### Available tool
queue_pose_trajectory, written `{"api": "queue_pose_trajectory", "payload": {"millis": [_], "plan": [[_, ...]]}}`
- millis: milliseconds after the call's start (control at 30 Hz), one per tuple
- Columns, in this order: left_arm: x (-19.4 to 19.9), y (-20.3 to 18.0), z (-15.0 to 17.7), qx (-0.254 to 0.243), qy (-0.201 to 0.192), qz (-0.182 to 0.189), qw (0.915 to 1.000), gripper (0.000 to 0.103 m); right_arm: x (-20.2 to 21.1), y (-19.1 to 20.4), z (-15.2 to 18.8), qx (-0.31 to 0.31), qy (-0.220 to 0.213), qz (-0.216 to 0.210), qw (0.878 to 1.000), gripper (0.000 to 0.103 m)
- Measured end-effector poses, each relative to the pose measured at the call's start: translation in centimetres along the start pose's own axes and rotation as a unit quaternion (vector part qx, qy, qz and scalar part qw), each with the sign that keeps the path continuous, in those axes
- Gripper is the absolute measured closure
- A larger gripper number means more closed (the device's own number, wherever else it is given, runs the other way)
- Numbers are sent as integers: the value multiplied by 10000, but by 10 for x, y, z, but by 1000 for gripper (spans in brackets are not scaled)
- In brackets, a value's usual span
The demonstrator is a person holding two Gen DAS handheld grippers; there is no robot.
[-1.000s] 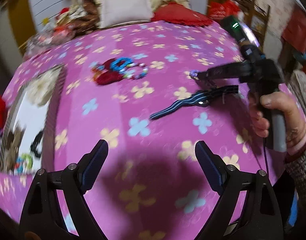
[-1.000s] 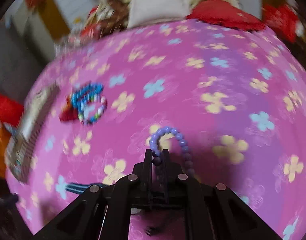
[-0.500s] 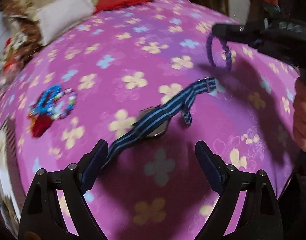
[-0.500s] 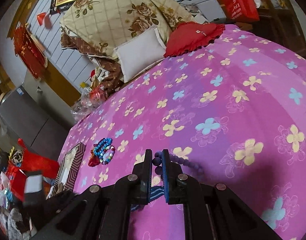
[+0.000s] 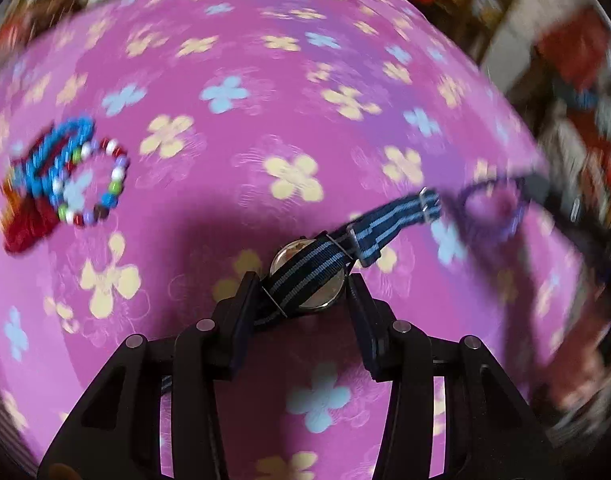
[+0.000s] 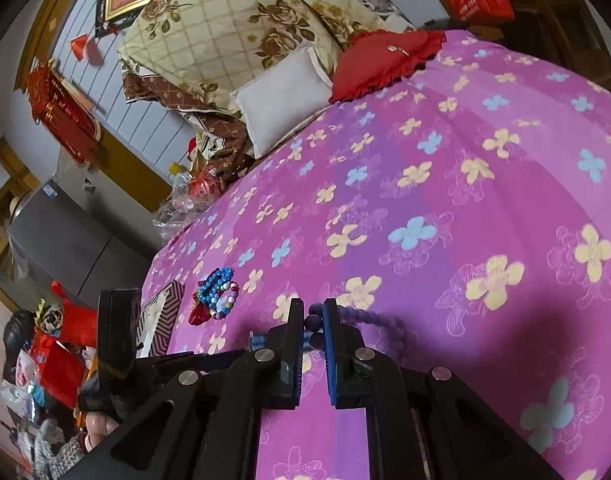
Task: Organize jewelry
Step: 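Grasp the blue-striped watch strap with the left tool while right holds purple bracelet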
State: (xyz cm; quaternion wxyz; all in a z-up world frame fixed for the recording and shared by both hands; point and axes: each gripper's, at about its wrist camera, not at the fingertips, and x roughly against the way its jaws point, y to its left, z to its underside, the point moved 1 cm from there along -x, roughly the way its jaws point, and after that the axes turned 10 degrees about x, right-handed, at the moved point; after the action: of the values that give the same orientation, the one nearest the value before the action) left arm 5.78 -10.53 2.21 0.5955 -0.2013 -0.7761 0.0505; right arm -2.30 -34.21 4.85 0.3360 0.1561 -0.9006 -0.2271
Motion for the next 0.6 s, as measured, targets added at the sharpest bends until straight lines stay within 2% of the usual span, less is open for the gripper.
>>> {"api": "queue_pose_trajectory", "payload": {"millis": [133,333,467,600], "plan": [[9,41,-11,1056,-20,523,9930,59,-4,-3,1,-49,76,53,9999,95],[16,78,-33,1817,-65,783,9802,59,-16,-7,6,-177,278,27,9995,95],[15,86,-53,2015,-81,874,9756,59,-22,-14,8,-252,351,177,9989,95],[15,83,-59,1935,-146,754,9781,59,-26,-22,9,-300,426,360,9980,95]]}}
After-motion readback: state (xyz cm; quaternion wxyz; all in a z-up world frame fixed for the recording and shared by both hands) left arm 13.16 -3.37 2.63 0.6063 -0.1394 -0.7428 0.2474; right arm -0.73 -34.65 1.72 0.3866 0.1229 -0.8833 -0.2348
